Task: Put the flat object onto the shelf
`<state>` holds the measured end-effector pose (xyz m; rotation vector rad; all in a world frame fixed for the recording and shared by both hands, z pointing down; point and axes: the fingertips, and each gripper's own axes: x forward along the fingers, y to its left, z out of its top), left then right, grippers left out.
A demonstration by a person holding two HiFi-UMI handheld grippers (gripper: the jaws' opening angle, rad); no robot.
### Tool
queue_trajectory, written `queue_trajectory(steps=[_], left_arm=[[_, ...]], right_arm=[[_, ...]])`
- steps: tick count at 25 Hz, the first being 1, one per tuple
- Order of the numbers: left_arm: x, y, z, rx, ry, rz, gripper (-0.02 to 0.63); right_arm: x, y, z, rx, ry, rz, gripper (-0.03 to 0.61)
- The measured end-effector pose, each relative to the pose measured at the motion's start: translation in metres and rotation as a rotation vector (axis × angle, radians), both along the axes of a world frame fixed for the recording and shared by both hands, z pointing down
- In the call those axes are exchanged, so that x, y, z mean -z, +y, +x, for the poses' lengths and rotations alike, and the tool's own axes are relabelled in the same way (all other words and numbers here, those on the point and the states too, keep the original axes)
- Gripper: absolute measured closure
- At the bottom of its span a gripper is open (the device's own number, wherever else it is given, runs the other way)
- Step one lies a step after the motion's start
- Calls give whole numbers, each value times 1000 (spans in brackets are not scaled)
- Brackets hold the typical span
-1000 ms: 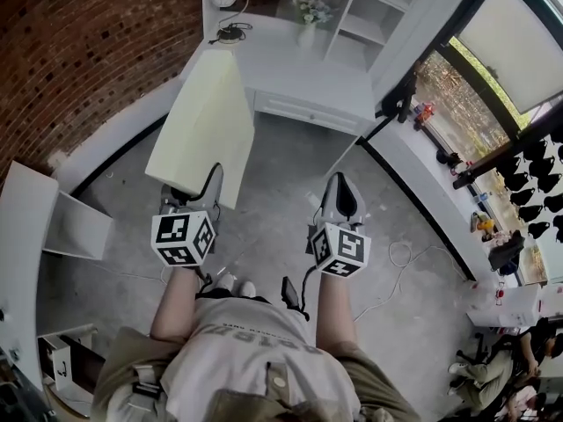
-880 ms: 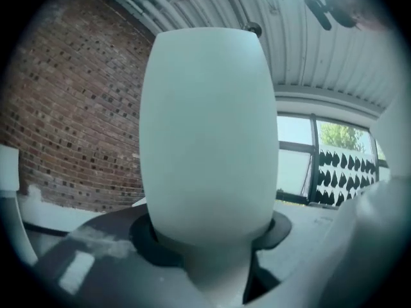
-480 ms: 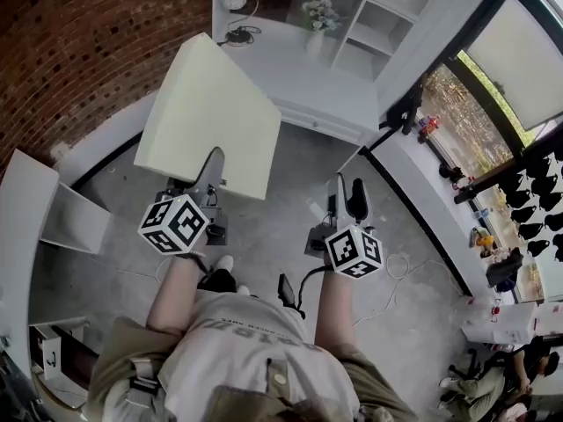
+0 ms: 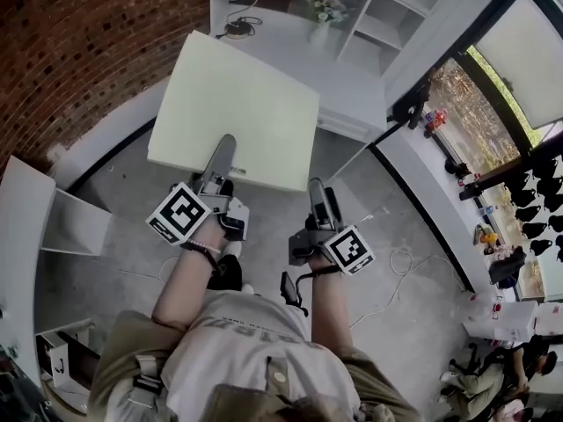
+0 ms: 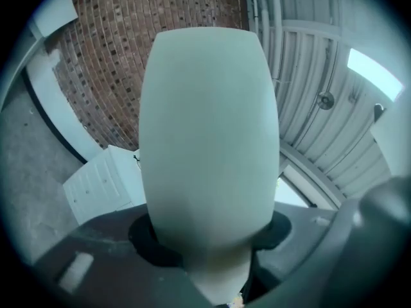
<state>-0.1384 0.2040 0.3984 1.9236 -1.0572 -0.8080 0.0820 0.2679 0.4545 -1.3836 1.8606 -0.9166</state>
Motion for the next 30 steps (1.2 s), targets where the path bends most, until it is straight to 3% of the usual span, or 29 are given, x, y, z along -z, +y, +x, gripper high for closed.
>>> queue_trajectory(steps=[2,7,10,17,20,30], left_arm=[[-3,-16,5,-16,28,-12,359],[-7,-61,17,-71,122,-42,359],[-7,-88,25,-114,141,-51,357],[-11,-137,44,-211,203,-75,357],[-16,-154,49,-239,219,-102,356],[-23,-199,61,-290,278,-131,349]], right_arm=[[-18,-12,-2,-18,-43,-73,91],[-34,-57,-21,11,-246,-90,64],[-27,-90,-30,19,-345,-56,63],[-6,-156,-37,-4,-423,22,64],[-2,-176,-38,-19,-420,37,83],[15,-212,-25,-102,-458,127,257]])
